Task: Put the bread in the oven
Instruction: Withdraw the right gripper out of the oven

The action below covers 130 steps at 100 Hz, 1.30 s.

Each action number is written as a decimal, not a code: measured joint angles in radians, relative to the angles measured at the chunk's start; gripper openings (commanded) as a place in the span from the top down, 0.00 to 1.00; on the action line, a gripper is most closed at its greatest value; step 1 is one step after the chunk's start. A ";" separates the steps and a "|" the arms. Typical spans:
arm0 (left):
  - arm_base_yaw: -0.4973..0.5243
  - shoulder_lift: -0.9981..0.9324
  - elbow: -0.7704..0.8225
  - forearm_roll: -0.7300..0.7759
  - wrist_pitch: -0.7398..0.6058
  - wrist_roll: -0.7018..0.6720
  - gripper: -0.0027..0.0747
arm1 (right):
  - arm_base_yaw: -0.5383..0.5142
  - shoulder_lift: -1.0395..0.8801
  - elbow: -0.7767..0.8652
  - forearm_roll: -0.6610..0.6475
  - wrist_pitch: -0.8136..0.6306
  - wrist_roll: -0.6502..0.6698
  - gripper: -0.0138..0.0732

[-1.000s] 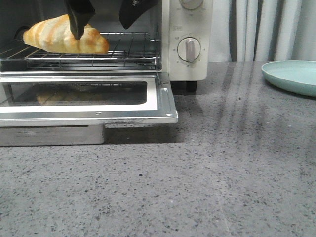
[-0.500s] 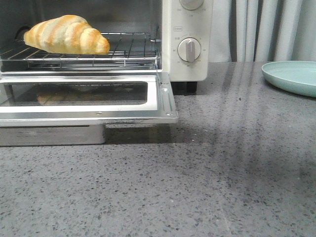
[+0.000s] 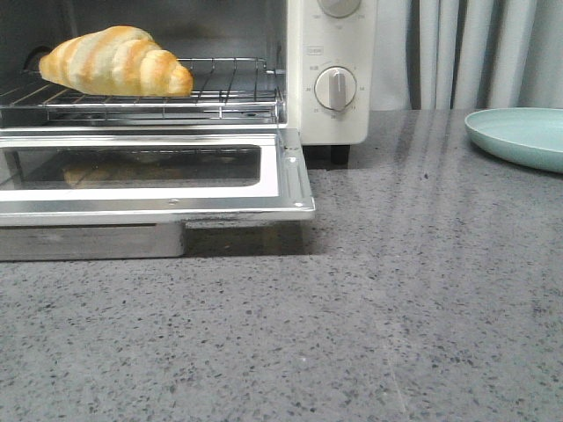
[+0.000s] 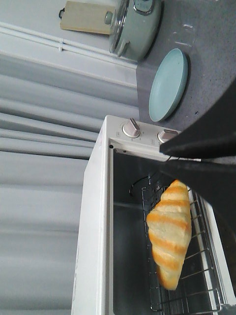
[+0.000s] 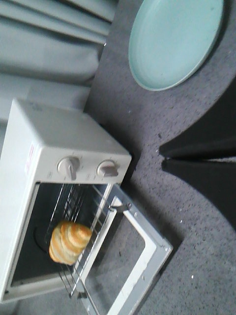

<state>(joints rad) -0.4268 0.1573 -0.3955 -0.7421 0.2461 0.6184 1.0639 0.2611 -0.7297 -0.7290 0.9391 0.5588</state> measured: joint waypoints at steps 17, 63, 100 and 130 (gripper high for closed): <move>0.000 0.000 0.030 0.000 -0.011 0.000 0.99 | 0.000 -0.134 0.076 -0.030 0.043 0.024 0.90; 0.000 0.000 0.043 -0.023 -0.015 0.000 0.99 | 0.000 -0.145 0.083 -0.034 -0.013 0.027 0.90; 0.000 0.000 0.043 -0.023 -0.015 0.000 0.99 | 0.000 -0.145 0.083 -0.032 -0.013 0.029 0.90; 0.056 -0.020 0.114 0.151 -0.032 0.009 0.99 | 0.000 -0.145 0.083 -0.032 -0.013 0.029 0.90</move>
<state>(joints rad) -0.3706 0.1375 -0.2818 -0.5914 0.2141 0.6272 1.0639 0.1158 -0.6466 -0.7611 0.9265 0.5875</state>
